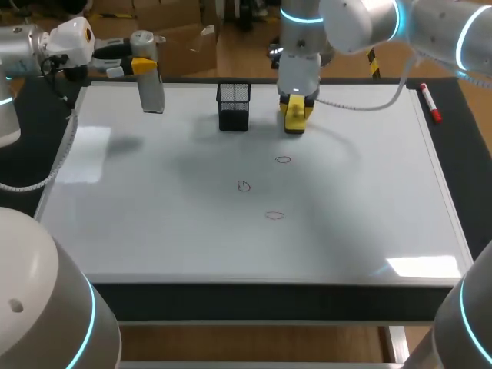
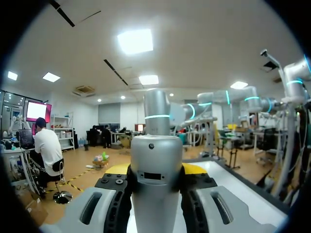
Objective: Pick up the inspection probe, press it on each red-marked spot on the whiteboard one by one, put down the probe, pick up the eraser, and wipe off all the red marks.
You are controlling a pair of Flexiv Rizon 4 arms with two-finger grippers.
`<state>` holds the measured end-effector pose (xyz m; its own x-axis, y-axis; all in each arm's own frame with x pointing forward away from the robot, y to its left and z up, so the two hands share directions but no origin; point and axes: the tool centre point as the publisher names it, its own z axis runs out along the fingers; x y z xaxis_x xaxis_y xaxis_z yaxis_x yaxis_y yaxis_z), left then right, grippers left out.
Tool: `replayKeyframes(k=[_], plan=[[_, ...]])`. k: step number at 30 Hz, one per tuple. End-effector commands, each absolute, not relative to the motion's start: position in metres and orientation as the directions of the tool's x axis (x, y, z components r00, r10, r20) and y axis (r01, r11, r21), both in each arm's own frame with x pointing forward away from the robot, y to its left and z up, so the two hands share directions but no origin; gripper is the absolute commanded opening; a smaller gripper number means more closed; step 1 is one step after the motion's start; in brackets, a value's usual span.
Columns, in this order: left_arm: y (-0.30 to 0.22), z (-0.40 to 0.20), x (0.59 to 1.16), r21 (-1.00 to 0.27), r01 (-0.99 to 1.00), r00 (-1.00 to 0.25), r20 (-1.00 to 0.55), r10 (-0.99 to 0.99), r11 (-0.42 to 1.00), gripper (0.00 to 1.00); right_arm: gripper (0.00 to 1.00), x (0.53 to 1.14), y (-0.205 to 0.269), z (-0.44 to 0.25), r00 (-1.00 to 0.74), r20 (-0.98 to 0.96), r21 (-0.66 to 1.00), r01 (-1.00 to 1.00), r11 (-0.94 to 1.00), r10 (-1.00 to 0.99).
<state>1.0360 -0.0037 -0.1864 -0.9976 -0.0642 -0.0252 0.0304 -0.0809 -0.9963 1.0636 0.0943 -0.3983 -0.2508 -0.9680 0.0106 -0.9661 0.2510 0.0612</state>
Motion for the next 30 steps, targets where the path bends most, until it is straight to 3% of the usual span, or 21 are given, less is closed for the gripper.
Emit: replayKeyframes(k=[1, 13, 30], plan=[[-0.003, -0.185, 1.036, -0.996, 0.031, -0.998, -0.026, -0.062, -0.081, 0.0, 0.0, 1.054, 0.081, -0.374, -0.323, 0.025, 0.046, -0.945, 0.324, -0.946], [-0.003, -0.185, 1.036, -0.996, 0.031, -0.998, -0.026, -0.062, -0.081, 0.0, 0.0, 1.034, 0.033, -0.338, -0.612, 0.035, 0.017, -0.79, 0.613, -0.79], [-0.003, -0.185, 1.036, -0.996, 0.031, -0.998, -0.026, -0.062, -0.081, 0.0, 0.0, 0.977, -0.033, -0.332, -0.802, 0.025, 0.014, -0.597, 0.802, -0.597]])
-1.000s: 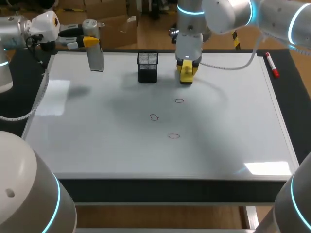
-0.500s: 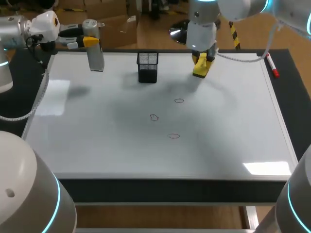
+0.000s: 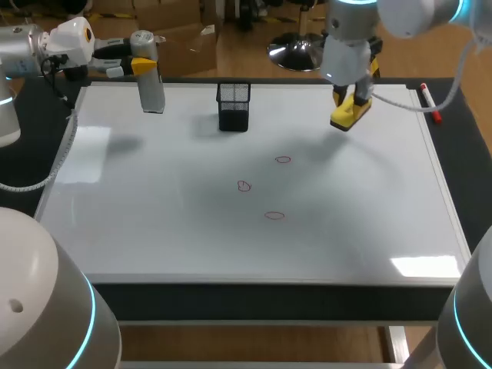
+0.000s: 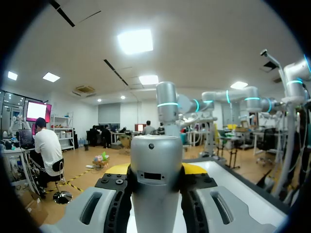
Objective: Pick up the inspection probe, press it on each red-marked spot on the whiteboard one by one, put down the probe, pick up the eraser, and wipe off all the red marks.
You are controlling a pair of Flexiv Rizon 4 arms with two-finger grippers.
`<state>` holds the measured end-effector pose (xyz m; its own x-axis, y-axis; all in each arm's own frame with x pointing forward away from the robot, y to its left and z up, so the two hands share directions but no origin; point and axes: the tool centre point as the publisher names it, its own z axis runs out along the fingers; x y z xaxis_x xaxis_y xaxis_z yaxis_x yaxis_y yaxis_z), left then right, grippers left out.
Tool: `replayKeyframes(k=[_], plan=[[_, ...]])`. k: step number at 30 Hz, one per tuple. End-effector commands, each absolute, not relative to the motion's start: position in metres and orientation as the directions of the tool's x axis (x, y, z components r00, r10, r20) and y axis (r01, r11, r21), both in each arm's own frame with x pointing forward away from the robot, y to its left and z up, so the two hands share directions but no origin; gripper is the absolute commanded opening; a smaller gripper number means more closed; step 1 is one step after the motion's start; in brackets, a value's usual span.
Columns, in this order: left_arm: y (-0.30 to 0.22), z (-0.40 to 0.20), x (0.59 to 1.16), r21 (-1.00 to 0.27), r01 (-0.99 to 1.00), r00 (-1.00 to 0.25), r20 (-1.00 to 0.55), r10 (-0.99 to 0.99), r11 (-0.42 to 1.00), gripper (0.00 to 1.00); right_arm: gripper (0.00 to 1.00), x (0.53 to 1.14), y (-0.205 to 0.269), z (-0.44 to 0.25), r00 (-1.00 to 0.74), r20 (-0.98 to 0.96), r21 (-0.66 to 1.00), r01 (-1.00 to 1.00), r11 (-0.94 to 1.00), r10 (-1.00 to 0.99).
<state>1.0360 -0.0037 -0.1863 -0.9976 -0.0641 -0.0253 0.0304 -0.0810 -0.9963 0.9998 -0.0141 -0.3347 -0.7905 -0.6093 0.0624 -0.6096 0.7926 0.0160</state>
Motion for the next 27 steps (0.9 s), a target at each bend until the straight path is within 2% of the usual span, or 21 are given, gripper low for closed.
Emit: replayKeyframes(k=[1, 11, 27], plan=[[-0.003, -0.185, 1.036, -0.996, 0.031, -0.998, -0.026, -0.062, -0.081, 0.0, 0.0, 0.974, -0.036, -0.332, -0.808, 0.02, 0.014, -0.588, 0.809, -0.588], [-0.003, -0.185, 1.036, -0.996, 0.031, -0.998, -0.026, -0.062, -0.081, 0.0, 0.0, 0.946, -0.062, -0.342, -0.859, 0.005, 0.04, -0.511, 0.858, -0.512], [-0.003, -0.185, 1.036, -0.996, 0.031, -0.998, -0.026, -0.062, -0.081, 0.0, 0.0, 0.94, -0.064, -0.344, -0.864, -0.005, 0.04, -0.504, 0.863, -0.504]])
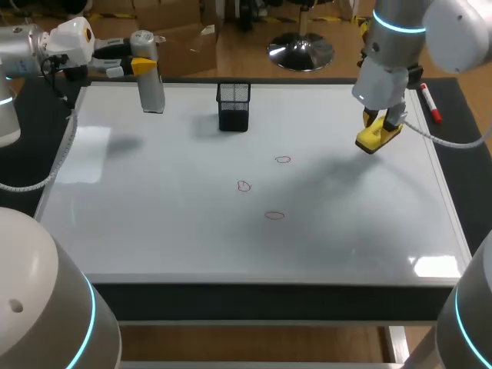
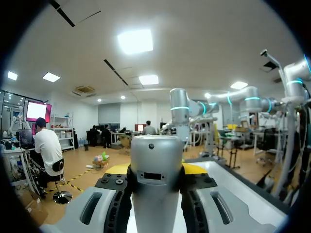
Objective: Pick up the inspection probe, press it on each red-marked spot on the whiteboard one by one, put down the probe, pick up the eraser, and wipe off all the red marks.
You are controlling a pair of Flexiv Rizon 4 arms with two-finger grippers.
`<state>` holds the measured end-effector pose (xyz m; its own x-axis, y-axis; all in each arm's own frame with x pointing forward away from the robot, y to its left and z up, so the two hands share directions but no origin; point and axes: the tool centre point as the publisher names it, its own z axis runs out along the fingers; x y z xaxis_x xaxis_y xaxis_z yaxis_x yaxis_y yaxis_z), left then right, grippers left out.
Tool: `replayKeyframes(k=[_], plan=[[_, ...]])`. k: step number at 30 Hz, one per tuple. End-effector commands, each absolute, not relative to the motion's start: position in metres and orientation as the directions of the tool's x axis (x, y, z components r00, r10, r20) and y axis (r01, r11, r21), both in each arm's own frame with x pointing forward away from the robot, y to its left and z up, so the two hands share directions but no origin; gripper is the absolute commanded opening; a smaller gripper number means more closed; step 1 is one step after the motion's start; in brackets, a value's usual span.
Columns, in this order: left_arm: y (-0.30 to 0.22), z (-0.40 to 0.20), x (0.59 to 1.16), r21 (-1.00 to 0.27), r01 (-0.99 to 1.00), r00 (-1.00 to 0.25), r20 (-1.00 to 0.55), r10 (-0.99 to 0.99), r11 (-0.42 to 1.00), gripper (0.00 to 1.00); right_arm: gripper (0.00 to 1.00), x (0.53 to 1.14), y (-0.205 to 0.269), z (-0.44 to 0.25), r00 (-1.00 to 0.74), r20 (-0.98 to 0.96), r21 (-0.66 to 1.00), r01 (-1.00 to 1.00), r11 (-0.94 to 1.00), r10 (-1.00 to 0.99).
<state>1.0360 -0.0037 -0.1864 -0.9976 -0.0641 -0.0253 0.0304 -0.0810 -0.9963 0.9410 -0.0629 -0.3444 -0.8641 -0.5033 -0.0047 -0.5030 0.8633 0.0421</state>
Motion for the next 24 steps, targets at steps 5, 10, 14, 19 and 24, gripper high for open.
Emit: replayKeyframes(k=[5, 10, 14, 19, 24], plan=[[-0.003, -0.185, 1.036, -0.996, 0.031, -0.998, -0.026, -0.062, -0.081, 0.0, 0.0, 0.94, -0.064, -0.344, -0.864, -0.005, 0.04, -0.504, 0.863, -0.504], [-0.003, -0.185, 1.036, -0.996, 0.031, -0.998, -0.026, -0.062, -0.081, 0.0, 0.0, 0.94, -0.064, -0.344, -0.864, -0.005, 0.04, -0.504, 0.863, -0.504], [-0.003, -0.185, 1.036, -0.996, 0.031, -0.998, -0.026, -0.062, -0.081, 0.0, 0.0, 0.94, -0.064, -0.344, -0.864, -0.005, 0.04, -0.504, 0.863, -0.504], [-0.003, -0.185, 1.036, -0.996, 0.031, -0.998, -0.026, -0.062, -0.081, 0.0, 0.0, 0.94, -0.064, -0.344, -0.864, -0.005, 0.04, -0.504, 0.863, -0.504], [-0.016, -0.186, 1.011, -0.995, 0.045, -0.998, -0.042, -0.038, -0.093, 0.0, 0.0, 0.94, -0.064, -0.344, -0.864, -0.005, 0.04, -0.504, 0.863, -0.504]])
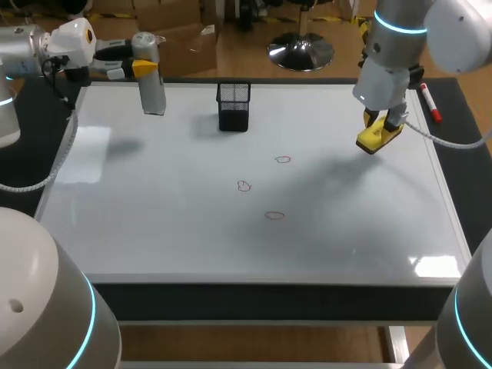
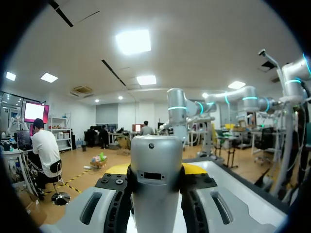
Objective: Pick up the inspection probe, press it on each red-marked spot on the whiteboard one by one, put down the probe, pick up the eraser, and wipe off all the red marks.
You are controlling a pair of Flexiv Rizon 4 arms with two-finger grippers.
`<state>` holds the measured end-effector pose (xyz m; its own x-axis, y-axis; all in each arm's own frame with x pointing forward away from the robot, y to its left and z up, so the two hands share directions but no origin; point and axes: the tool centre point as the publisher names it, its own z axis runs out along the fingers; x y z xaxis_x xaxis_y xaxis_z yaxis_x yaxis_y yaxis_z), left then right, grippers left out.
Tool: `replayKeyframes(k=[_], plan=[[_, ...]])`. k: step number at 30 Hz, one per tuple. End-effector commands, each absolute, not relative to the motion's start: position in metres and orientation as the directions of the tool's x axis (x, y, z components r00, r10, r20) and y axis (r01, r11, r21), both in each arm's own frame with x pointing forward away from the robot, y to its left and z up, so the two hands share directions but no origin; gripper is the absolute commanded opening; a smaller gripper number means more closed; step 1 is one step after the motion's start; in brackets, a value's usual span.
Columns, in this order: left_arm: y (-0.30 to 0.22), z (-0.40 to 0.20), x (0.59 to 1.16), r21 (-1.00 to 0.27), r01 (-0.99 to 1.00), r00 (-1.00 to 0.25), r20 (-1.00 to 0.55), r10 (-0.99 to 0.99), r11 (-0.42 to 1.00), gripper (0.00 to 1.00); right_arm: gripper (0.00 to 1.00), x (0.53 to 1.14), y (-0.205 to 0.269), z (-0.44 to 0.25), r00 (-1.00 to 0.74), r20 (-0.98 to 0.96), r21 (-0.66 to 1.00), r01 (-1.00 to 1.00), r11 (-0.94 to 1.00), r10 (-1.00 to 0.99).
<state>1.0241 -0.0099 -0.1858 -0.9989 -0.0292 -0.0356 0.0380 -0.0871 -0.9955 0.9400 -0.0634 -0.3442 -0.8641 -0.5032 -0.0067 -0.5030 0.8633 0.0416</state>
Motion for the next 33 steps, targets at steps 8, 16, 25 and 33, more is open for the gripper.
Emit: replayKeyframes(k=[8, 16, 25, 33], plan=[[-0.042, -0.185, 0.966, -0.988, 0.057, -0.998, -0.057, -0.007, -0.146, 0.0, 0.0, 0.94, -0.064, -0.344, -0.864, -0.005, 0.04, -0.504, 0.863, -0.504], [-0.071, -0.18, 0.923, -0.986, 0.054, -0.999, -0.053, -0.011, -0.157, 0.0, 0.0, 0.94, -0.064, -0.344, -0.864, -0.005, 0.04, -0.504, 0.863, -0.504], [-0.108, -0.189, 0.889, -0.991, 0.038, -0.999, -0.037, -0.005, -0.13, 0.0, 0.0, 0.94, -0.064, -0.344, -0.864, -0.005, 0.04, -0.504, 0.863, -0.504], [-0.145, -0.206, 0.866, -0.993, 0.013, -1.0, -0.013, -0.001, -0.116, 0.0, 0.0, 0.94, -0.064, -0.344, -0.864, -0.005, 0.04, -0.504, 0.863, -0.504]])
